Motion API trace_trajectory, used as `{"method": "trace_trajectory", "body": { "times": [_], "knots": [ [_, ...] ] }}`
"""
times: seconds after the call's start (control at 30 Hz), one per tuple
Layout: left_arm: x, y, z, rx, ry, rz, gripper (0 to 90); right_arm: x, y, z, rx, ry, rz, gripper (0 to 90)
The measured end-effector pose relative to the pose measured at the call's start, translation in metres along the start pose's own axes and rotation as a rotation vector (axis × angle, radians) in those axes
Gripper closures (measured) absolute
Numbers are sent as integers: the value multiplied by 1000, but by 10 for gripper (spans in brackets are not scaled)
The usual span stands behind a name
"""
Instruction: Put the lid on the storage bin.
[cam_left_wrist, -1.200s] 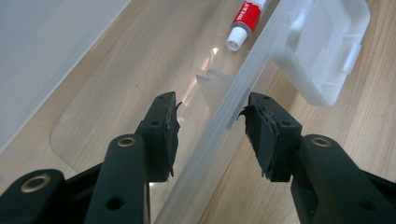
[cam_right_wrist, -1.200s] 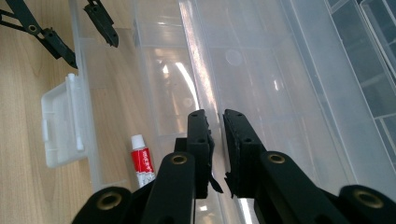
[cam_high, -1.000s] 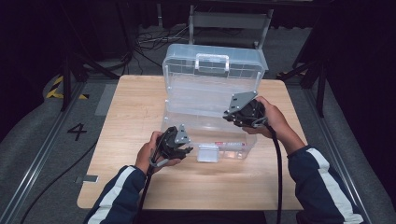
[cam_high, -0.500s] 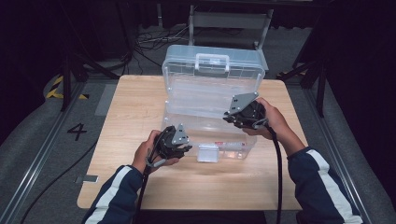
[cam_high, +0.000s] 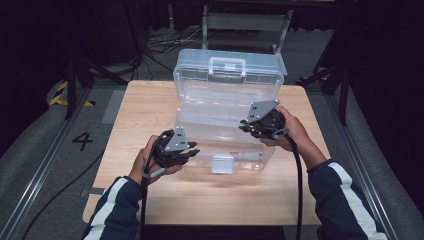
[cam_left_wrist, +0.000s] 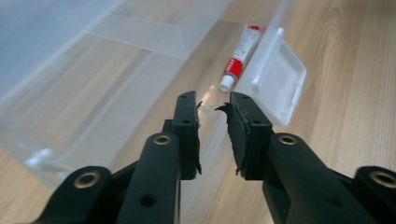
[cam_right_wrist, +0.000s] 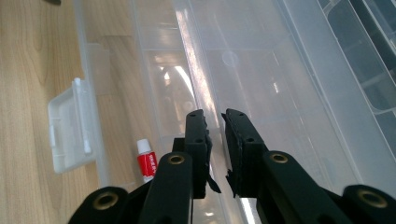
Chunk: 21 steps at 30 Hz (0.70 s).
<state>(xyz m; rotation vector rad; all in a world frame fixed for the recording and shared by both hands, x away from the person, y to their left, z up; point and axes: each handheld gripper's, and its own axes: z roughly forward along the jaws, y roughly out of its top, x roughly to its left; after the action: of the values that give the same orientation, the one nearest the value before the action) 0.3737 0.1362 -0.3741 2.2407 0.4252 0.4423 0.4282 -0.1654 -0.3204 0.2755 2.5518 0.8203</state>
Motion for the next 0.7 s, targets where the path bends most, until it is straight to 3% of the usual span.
{"method": "trace_trajectory", "body": {
  "times": [0.17, 0.23, 0.5, 0.7],
  "knots": [
    [10, -3, -15, -44, 26, -30, 863, 0, -1, 0, -2, 1, 4, 800],
    [19, -5, -23, -61, 56, -40, 894, 0, -1, -1, -3, 2, 2, 800],
    [48, -11, -37, -138, 106, -134, 900, 0, -2, 0, -11, 0, 0, 799],
    [65, -7, -34, -157, 106, -156, 900, 0, -3, -1, -19, -3, 5, 798]
  ]
}}
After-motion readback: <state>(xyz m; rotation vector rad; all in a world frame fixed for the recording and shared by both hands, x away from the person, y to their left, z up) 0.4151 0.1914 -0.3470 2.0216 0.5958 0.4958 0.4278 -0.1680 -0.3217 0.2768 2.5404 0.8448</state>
